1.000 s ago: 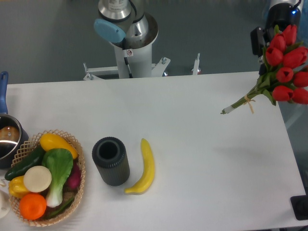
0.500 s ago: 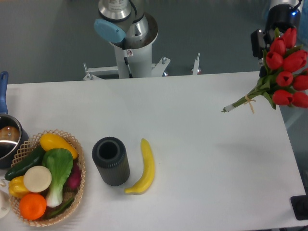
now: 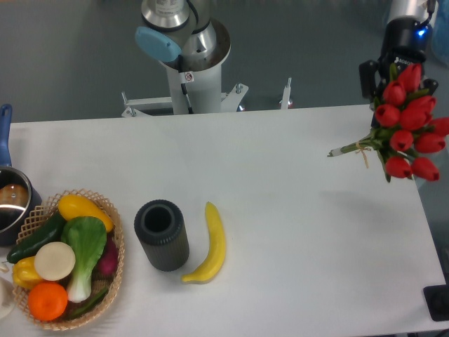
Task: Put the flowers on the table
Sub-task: 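Carry the tulip bouquet over the table and lower it toward the surface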
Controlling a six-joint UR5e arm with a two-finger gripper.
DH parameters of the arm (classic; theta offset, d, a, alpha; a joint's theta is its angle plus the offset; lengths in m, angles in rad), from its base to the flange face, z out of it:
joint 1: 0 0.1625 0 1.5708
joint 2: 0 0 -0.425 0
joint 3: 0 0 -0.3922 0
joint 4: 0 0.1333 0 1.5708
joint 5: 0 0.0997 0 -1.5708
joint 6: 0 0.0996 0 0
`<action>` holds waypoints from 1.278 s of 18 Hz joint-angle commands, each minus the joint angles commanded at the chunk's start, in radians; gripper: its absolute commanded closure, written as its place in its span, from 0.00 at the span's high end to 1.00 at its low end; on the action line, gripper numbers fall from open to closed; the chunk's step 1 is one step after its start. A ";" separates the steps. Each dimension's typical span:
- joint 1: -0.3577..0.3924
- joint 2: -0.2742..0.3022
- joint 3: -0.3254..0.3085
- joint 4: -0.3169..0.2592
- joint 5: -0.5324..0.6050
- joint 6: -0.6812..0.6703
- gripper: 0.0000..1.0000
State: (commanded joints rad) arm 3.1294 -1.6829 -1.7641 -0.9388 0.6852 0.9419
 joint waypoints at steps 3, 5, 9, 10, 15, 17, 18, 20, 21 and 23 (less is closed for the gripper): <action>-0.014 0.012 -0.002 -0.002 0.106 -0.003 0.45; -0.021 0.014 -0.003 -0.002 0.190 -0.003 0.45; -0.067 0.014 -0.002 -0.002 0.345 -0.002 0.45; -0.083 0.008 -0.002 -0.002 0.361 0.000 0.45; -0.167 -0.050 0.000 0.000 0.385 0.002 0.45; -0.210 -0.083 0.011 0.000 0.424 0.002 0.45; -0.236 -0.102 0.020 0.000 0.450 0.002 0.45; -0.288 -0.150 0.031 0.005 0.494 0.002 0.45; -0.302 -0.167 0.035 0.009 0.504 0.002 0.45; -0.334 -0.208 0.046 0.018 0.514 0.002 0.45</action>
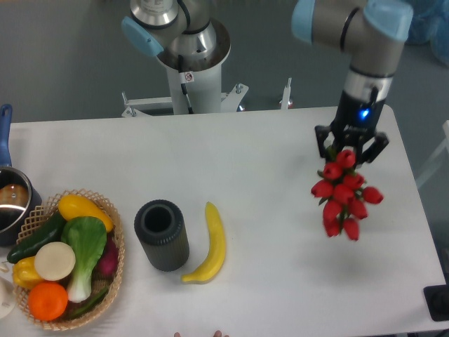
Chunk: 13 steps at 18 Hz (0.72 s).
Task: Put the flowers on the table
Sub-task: 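Carry the tulip bouquet over the table and lower it toward the surface, then lay the tulips flat on the table, open the gripper, lift away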
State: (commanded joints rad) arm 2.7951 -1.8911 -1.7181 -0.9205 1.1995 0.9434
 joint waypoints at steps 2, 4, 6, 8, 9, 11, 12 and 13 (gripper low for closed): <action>-0.032 -0.040 0.012 0.017 0.000 -0.003 0.45; -0.037 -0.069 0.014 0.037 0.000 -0.003 0.45; -0.045 -0.089 0.020 0.045 -0.002 -0.003 0.45; -0.046 -0.109 0.023 0.045 -0.002 -0.005 0.45; -0.048 -0.118 0.026 0.046 -0.002 -0.005 0.45; -0.057 -0.141 0.029 0.046 -0.002 -0.003 0.45; -0.058 -0.150 0.031 0.046 -0.002 -0.003 0.45; -0.060 -0.155 0.035 0.046 -0.002 -0.003 0.45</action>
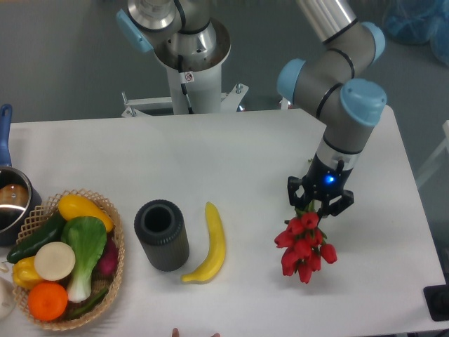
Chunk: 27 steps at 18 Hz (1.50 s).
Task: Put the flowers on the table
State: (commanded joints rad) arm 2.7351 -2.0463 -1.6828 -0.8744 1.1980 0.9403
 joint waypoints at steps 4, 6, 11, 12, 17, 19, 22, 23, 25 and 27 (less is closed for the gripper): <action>-0.005 -0.012 0.009 0.000 0.000 -0.002 0.58; -0.003 -0.012 0.026 0.000 -0.002 0.002 0.78; 0.015 0.041 0.054 0.000 0.002 0.005 1.00; 0.035 0.069 0.054 0.000 0.002 0.005 1.00; 0.144 0.193 0.054 -0.009 0.003 0.006 1.00; 0.173 0.225 0.054 -0.011 0.005 0.011 1.00; 0.204 0.259 0.052 -0.053 0.020 0.139 1.00; 0.213 0.273 0.052 -0.083 0.040 0.197 1.00; 0.228 0.297 0.045 -0.133 0.089 0.323 1.00; 0.245 0.322 0.025 -0.158 0.155 0.450 1.00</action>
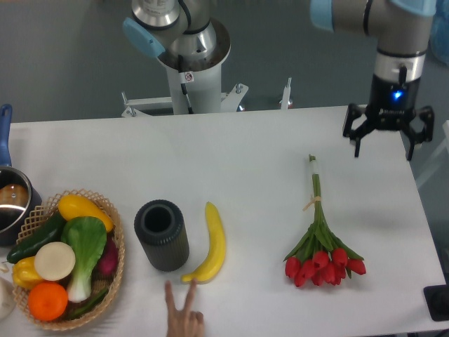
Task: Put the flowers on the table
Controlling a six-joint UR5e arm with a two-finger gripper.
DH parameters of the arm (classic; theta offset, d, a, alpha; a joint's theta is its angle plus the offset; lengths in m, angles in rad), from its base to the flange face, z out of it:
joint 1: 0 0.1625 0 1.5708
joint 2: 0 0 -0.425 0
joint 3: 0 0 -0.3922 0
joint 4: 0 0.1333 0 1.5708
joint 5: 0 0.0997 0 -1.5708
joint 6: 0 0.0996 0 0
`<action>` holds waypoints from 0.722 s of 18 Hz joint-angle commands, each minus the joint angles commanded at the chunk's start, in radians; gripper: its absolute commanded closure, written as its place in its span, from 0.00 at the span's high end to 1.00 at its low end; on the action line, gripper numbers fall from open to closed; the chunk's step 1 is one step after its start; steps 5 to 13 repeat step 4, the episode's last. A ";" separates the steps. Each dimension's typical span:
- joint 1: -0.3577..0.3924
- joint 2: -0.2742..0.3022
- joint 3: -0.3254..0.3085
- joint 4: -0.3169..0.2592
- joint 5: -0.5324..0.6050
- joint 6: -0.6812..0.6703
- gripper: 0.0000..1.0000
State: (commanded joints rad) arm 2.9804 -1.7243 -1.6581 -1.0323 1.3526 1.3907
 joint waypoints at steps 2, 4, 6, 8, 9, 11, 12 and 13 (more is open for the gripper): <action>0.011 0.018 -0.020 0.000 0.036 0.066 1.00; 0.017 0.023 -0.028 0.001 0.036 0.070 1.00; 0.017 0.023 -0.028 0.001 0.036 0.070 1.00; 0.017 0.023 -0.028 0.001 0.036 0.070 1.00; 0.017 0.023 -0.028 0.001 0.036 0.070 1.00; 0.017 0.023 -0.028 0.001 0.036 0.070 1.00; 0.017 0.023 -0.028 0.001 0.036 0.070 1.00; 0.017 0.023 -0.028 0.001 0.036 0.070 1.00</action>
